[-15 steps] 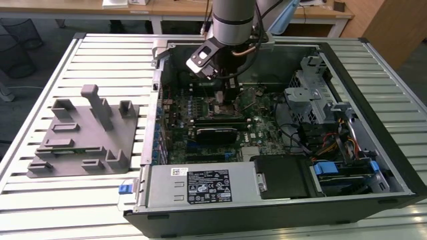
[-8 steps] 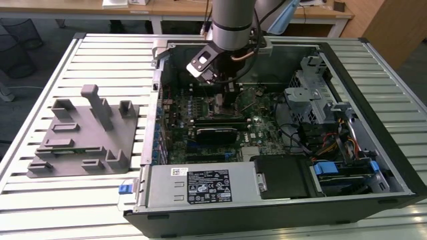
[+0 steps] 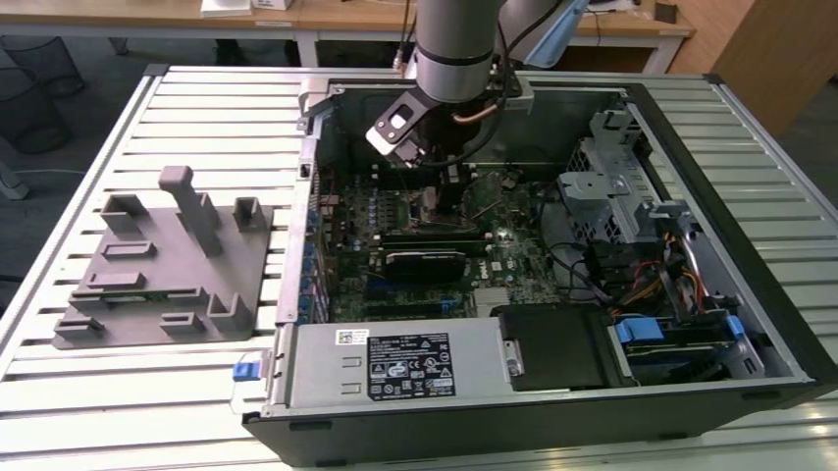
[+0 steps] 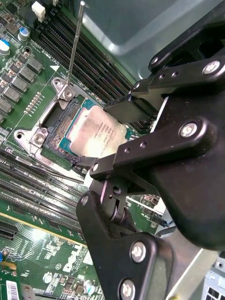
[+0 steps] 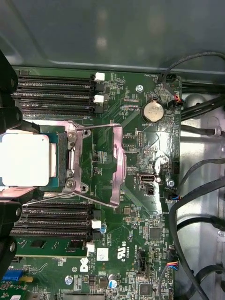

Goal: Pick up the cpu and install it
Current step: 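Place the cpu into insertion slot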

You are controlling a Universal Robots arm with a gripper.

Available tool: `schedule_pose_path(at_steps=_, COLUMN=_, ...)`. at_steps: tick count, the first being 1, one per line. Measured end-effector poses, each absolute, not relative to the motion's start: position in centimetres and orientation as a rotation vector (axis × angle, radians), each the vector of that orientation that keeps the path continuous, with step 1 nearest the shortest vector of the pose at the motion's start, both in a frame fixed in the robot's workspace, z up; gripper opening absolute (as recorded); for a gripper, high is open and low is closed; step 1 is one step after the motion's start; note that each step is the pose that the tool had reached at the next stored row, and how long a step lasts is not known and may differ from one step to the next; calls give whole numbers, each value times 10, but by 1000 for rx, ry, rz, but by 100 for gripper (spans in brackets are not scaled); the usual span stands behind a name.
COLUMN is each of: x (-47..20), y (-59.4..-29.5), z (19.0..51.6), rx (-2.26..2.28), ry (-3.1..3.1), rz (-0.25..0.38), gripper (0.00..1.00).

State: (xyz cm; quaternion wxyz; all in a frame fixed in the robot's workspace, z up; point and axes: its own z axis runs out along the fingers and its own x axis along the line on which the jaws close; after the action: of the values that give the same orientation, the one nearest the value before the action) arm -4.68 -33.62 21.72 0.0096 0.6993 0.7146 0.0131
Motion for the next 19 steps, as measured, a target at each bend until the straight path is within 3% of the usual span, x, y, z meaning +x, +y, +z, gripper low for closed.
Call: schedule_pose_path(at_steps=19, x=-47, y=-336, z=210, rx=2187, ry=2228, rz=41, gripper=53)
